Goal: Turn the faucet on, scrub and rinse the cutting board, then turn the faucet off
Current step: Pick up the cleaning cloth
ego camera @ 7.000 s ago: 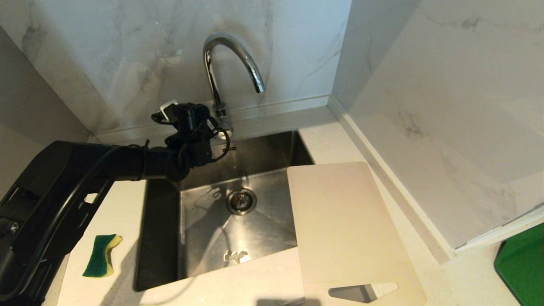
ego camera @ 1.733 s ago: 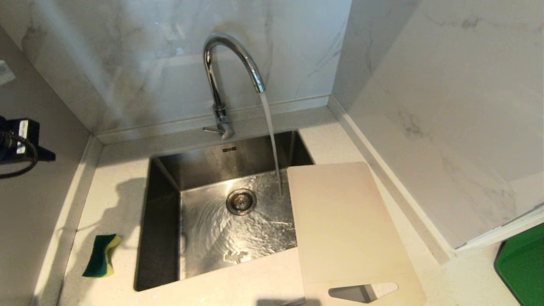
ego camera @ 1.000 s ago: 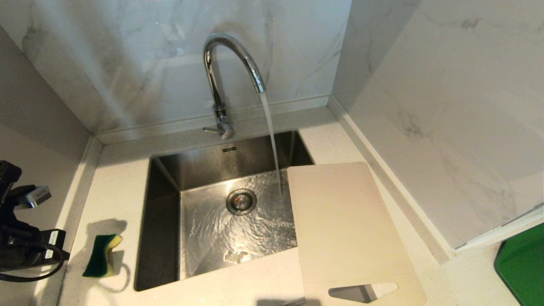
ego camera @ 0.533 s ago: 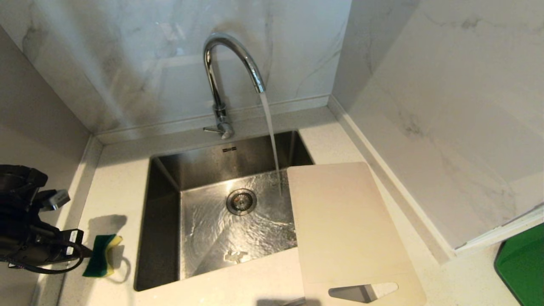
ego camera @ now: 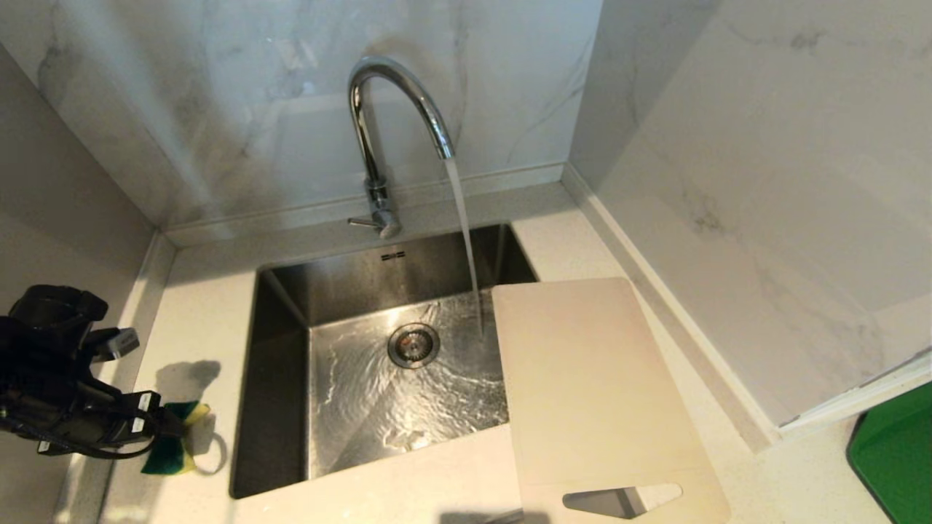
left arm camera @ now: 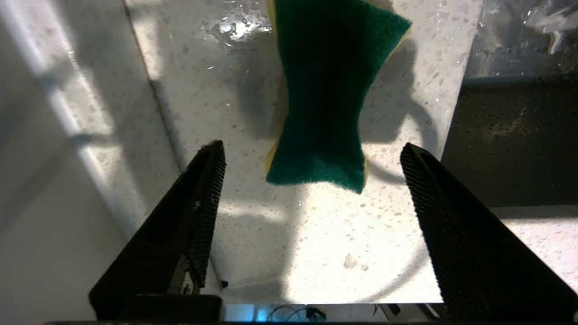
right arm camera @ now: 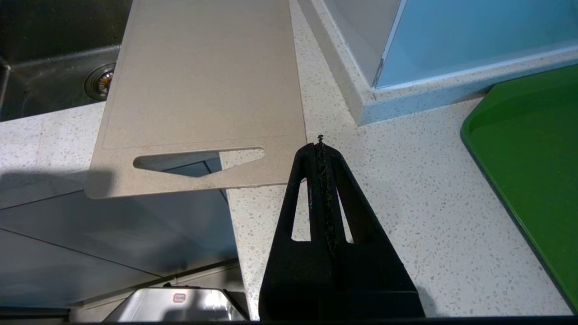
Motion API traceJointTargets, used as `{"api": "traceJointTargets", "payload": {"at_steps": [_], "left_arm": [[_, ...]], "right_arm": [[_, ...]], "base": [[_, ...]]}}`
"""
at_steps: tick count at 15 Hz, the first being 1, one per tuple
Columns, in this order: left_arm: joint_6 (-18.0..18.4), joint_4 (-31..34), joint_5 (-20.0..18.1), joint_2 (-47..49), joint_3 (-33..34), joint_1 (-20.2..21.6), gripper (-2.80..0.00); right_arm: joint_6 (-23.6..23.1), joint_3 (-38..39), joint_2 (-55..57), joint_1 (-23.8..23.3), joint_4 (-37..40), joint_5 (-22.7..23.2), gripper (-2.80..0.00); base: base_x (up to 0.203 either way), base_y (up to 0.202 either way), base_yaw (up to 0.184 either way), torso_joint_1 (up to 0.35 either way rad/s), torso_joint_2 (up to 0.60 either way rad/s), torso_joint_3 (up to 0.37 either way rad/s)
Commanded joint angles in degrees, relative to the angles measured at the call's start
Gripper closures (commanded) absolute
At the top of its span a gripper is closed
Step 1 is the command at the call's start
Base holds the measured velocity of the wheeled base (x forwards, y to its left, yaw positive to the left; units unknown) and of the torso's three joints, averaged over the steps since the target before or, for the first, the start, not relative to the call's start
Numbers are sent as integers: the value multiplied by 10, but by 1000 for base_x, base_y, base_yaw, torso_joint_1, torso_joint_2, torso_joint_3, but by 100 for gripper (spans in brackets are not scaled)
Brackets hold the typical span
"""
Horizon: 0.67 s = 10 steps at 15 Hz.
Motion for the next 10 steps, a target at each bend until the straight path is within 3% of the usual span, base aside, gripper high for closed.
{"api": "traceJointTargets", "payload": {"at_steps": [1,10], "left_arm": [[0,-6,-1,34,-10,0,-280],[14,-29,-12,66,-28,4,-280]], "right_arm": [[0,1,0,0,0,0,0],[0,0,0,0,0,0,0]], "base": [[0,0,0,0,0,0],[0,0,0,0,0,0]]}}
